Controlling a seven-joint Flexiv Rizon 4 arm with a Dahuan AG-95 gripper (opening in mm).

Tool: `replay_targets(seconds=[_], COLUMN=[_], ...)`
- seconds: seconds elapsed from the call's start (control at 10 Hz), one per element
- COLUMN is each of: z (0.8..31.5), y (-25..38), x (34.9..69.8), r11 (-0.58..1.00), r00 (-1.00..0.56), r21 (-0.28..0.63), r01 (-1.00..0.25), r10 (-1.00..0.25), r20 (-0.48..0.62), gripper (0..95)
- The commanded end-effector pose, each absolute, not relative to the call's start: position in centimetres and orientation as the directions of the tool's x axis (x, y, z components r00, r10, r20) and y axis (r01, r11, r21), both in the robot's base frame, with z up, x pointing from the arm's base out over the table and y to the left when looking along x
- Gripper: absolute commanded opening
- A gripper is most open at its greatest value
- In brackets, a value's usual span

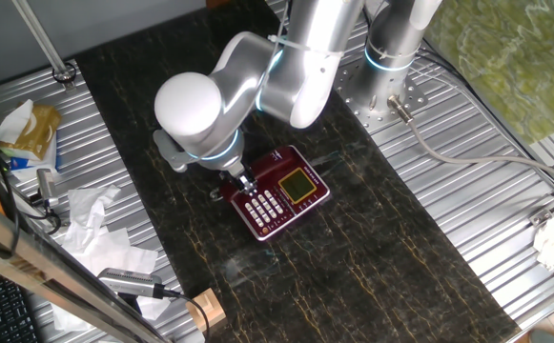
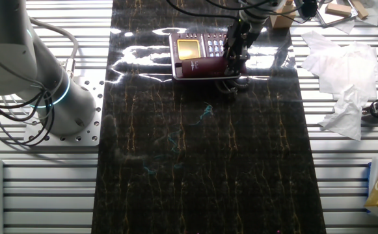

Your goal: Place the handset of the telephone on the corresponding phone cradle

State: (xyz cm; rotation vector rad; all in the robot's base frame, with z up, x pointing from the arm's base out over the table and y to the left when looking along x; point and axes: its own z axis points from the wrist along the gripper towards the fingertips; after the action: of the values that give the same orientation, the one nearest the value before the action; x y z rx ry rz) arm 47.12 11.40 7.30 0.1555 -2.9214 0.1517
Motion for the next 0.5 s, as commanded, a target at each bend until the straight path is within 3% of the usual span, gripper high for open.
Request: replay_targets(seconds=[0.1,0.5], z=[7.32,7.30], y=[11.42,11.40], x=[47.08,47.06], r11=[0.989,0.984], r00=[-0.973,-0.971], r21=[-0.092,-0.111], r01=[-0.116,-0.141], r10=[-0.094,-0.116], r20=[0.213,0.208], gripper=[0.0,0.0])
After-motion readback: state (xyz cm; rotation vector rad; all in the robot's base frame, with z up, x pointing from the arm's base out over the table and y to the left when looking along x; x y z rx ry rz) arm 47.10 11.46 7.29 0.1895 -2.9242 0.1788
